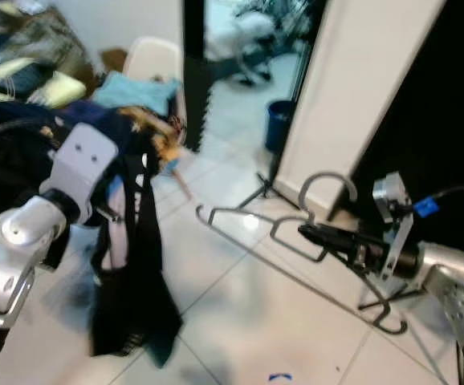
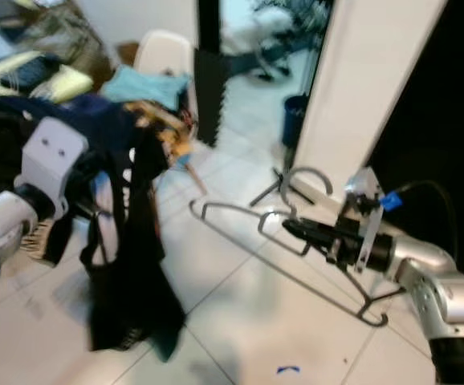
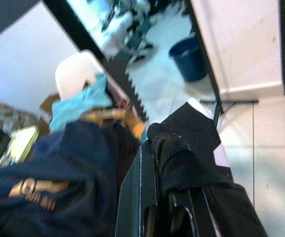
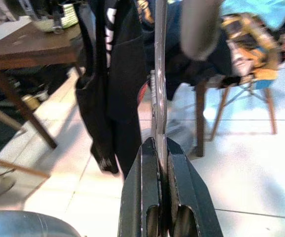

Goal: Hang hanger

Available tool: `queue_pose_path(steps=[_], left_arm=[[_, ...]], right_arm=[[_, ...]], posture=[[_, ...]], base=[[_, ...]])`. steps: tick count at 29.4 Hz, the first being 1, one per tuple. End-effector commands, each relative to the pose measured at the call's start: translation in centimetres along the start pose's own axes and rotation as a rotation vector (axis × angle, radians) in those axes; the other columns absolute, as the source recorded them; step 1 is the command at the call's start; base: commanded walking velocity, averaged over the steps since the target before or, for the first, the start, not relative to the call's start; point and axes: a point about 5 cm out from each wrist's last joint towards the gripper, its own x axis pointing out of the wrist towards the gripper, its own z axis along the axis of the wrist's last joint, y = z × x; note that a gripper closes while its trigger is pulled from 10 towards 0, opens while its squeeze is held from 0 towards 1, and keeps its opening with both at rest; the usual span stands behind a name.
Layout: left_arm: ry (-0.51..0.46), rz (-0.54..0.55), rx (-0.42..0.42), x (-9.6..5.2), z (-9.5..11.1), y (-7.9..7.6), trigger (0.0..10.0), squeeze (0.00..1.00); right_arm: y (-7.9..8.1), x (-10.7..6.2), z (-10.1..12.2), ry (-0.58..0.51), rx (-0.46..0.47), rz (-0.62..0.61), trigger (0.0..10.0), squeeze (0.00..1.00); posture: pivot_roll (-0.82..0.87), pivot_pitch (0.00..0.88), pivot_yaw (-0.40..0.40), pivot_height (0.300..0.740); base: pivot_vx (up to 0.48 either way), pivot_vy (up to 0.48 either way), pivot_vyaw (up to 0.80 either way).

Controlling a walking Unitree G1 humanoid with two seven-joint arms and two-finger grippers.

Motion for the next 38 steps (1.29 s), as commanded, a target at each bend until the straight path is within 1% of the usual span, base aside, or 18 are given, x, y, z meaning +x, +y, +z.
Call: queue_pose_path(steps=[1, 3, 4, 6, 7, 9, 11, 14, 16, 23, 27, 34, 36, 38], left_arm=[[-0.005, 0.018, 0.004, 0.0, -0.2, -0.1, 10.0, 0.00], [-0.032, 0.006, -0.031, 0.4, 0.1, -1.4, 10.0, 0.00], [-0.032, 0.006, -0.031, 0.4, 0.1, -1.4, 10.0, 0.00], [-0.052, 0.004, -0.054, 0.7, 0.3, -2.6, 10.0, 0.00], [-0.052, 0.004, -0.054, 0.7, 0.3, -2.6, 10.0, 0.00], [-0.057, 0.022, -0.081, 0.8, 0.4, -3.1, 10.0, 0.00], [-0.042, 0.069, -0.092, 0.9, 0.0, -2.8, 10.0, 0.00], [-0.036, 0.087, -0.094, 1.0, -0.1, -2.6, 10.0, 0.00], [-0.028, 0.122, -0.086, 1.1, -0.3, -2.3, 10.0, 0.00], [-0.029, 0.147, -0.072, 1.1, -0.2, -1.9, 10.0, 0.00], [-0.032, 0.149, -0.064, 1.1, -0.2, -2.0, 10.0, 0.00], [-0.049, 0.151, -0.065, 1.3, 0.2, -2.1, 10.0, 0.00], [-0.106, 0.114, -0.112, 1.5, 1.3, -2.8, 10.0, 0.00], [-0.106, 0.114, -0.112, 1.5, 1.3, -2.8, 10.0, 0.00]], right_arm=[[0.5, 0.3, 0.1, -0.005, -0.002, 0.025, 10.0, 0.00], [0.4, 1.3, 0.1, -0.020, 0.008, -0.009, 10.0, 0.00], [0.4, 1.3, 0.1, -0.020, 0.008, -0.009, 10.0, 0.00], [1.5, 2.7, 0.1, -0.059, 0.034, 0.012, 10.0, 0.00], [1.5, 2.7, 0.1, -0.059, 0.034, 0.012, 10.0, 0.00], [2.5, 3.4, 0.3, -0.084, 0.054, 0.050, 10.0, 0.00], [3.0, 3.6, 0.5, -0.090, 0.052, 0.066, 10.0, 0.00], [3.1, 3.7, 0.6, -0.094, 0.052, 0.067, 10.0, 0.00], [3.4, 4.0, 0.9, -0.102, 0.050, 0.075, 10.0, 0.00], [3.7, 4.0, 1.2, -0.085, 0.038, 0.085, 10.0, 0.00], [3.8, 3.9, 1.2, -0.063, 0.028, 0.084, 10.0, 0.00], [4.1, 4.2, 1.4, -0.065, 0.017, 0.077, 10.0, 0.00], [3.5, 4.8, 1.5, -0.074, 0.007, 0.006, 10.0, 0.00], [3.5, 4.8, 1.5, -0.074, 0.007, 0.006, 10.0, 0.00]], posture=[[-0.06, 0.074, -0.030, 0.740], [-0.07, 0.074, -0.026, 0.740], [-0.07, 0.074, -0.026, 0.740], [-0.07, 0.075, -0.024, 0.740], [-0.07, 0.075, -0.024, 0.740], [-0.08, 0.075, -0.021, 0.740], [-0.08, 0.076, -0.019, 0.740], [-0.08, 0.076, -0.019, 0.740], [-0.08, 0.078, -0.022, 0.740], [-0.08, 0.080, -0.024, 0.740], [-0.08, 0.081, -0.022, 0.740], [-0.08, 0.081, -0.021, 0.740], [-0.08, 0.085, -0.020, 0.740], [-0.08, 0.085, -0.020, 0.740]], base=[[0.000, 0.000, -0.80], [0.000, 0.000, -0.80], [0.000, 0.000, -0.80], [0.000, 0.000, -0.80], [0.000, 0.000, -0.80], [0.000, 0.000, -0.80], [0.000, 0.000, -0.80], [0.000, 0.000, -0.80], [0.000, 0.000, -0.80], [0.000, 0.000, -0.80], [0.000, 0.000, 0.00], [0.000, 0.000, 0.00], [0.000, 0.000, 0.00], [0.000, 0.000, 0.00]])
